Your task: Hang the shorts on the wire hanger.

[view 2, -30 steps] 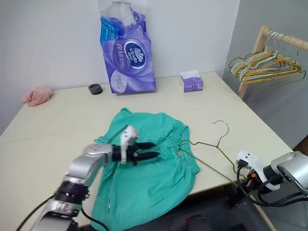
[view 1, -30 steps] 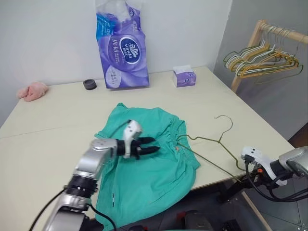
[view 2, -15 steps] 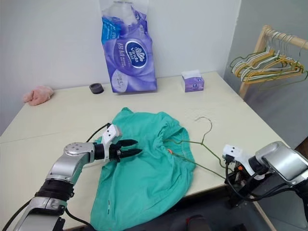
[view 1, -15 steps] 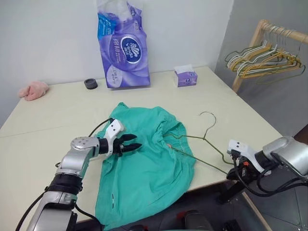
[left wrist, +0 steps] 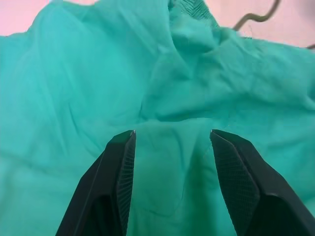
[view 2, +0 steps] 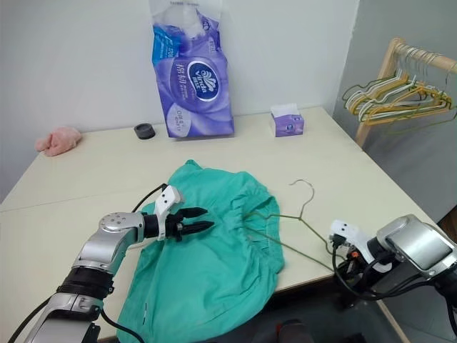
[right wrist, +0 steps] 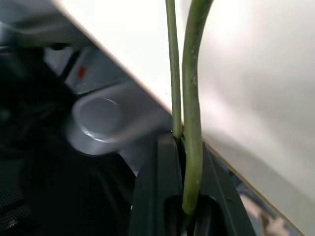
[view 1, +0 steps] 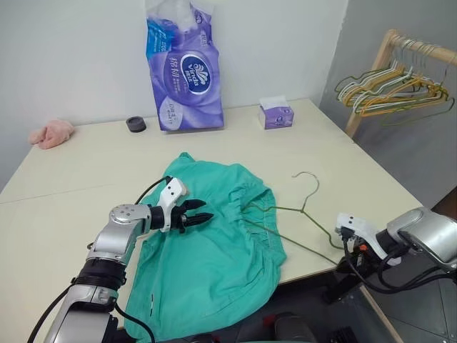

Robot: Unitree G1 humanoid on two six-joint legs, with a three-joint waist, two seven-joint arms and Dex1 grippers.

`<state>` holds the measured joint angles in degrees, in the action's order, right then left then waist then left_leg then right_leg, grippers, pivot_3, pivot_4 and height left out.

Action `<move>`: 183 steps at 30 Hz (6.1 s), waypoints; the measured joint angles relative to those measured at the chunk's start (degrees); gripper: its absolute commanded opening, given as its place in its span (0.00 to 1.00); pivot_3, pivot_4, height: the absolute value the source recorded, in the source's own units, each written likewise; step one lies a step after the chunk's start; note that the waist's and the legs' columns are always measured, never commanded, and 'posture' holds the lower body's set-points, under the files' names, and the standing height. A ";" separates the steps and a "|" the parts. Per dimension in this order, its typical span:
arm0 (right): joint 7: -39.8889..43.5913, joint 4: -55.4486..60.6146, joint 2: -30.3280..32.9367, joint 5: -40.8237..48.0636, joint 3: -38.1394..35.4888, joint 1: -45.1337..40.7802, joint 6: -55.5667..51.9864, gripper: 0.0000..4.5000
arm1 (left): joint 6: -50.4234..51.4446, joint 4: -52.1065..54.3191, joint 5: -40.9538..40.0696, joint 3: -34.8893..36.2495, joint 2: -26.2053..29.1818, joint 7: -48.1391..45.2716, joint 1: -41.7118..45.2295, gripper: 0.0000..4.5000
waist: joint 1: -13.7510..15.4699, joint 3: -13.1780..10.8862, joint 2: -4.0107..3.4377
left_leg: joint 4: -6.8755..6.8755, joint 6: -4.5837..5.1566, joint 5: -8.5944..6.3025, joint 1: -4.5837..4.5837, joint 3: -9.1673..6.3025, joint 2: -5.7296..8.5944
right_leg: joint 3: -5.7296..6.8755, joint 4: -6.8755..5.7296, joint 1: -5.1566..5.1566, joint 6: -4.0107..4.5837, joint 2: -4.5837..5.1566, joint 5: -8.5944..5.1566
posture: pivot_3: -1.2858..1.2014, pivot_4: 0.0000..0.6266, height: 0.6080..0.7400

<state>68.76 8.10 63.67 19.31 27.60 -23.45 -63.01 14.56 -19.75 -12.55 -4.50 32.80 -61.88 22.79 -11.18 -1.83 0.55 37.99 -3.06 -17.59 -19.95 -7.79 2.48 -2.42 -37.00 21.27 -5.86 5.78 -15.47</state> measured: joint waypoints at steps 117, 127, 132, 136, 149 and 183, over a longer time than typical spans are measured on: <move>-21.38 -13.23 -33.26 -5.93 -2.77 -16.73 15.18 0.00 | 8.56 3.64 -12.28 15.26 4.88 8.87 6.47 0.82 | 1.37 0.58 0.09 | 0.09 -0.13 -0.03 -0.31 -0.08 0.00 | -0.10 -0.15 0.49 -0.07 -0.14 0.08 | 0.46 0.00 1.00; -20.01 -14.22 -31.53 -16.69 0.77 -15.90 29.82 0.00 | -0.66 0.63 -5.40 7.59 17.64 -8.79 17.19 0.99 | 1.17 0.59 -0.22 | 0.05 -0.29 0.07 -0.24 -0.03 -0.01 | -0.12 -0.10 0.38 -0.06 -0.21 0.08 | 0.46 0.00 1.00; -18.45 -13.68 -30.63 -20.62 1.26 -15.87 33.58 0.00 | -10.55 -3.50 1.21 0.73 18.40 -15.08 19.47 0.99 | 0.87 0.58 -0.21 | 0.03 -0.31 0.08 -0.30 -0.02 -0.02 | -0.13 -0.09 0.45 -0.05 -0.21 0.08 | 0.46 0.00 1.00; -17.30 -12.70 -30.27 -23.20 1.69 -15.83 35.62 0.00 | -15.59 -6.95 3.67 -0.98 16.82 -16.46 21.93 0.99 | 0.69 0.58 -0.22 | 0.03 -0.29 0.07 -0.30 -0.02 -0.02 | -0.12 -0.09 0.44 -0.05 -0.21 0.08 | 0.45 0.00 1.00; -14.73 -9.70 -28.81 -27.47 2.42 -14.32 37.38 0.00 | -21.06 -7.93 7.46 -5.89 9.72 -18.04 19.05 0.65 | -0.04 0.58 -0.22 | 0.05 -0.28 0.07 -0.35 -0.06 -0.04 | -0.12 -0.10 0.46 -0.05 -0.23 0.07 | 0.44 0.00 1.00; -7.66 -3.16 -15.48 -26.26 -12.88 -10.37 43.28 0.99 | -20.06 -12.99 7.28 -4.10 6.00 -12.67 17.11 0.00 | -0.06 0.57 -0.20 | 0.07 -0.11 -0.03 -0.38 -0.06 -0.03 | -0.08 -0.08 0.43 -0.05 -0.18 0.07 | 0.44 0.00 1.00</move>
<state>61.09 4.94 48.20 -6.95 14.72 -33.82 -19.73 -5.50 -32.74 -5.28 -8.60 38.79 -74.55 39.90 -11.24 -1.25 0.35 38.06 -3.17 -17.62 -20.33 -7.85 2.45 -2.50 -37.07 21.70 -5.91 5.59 -15.40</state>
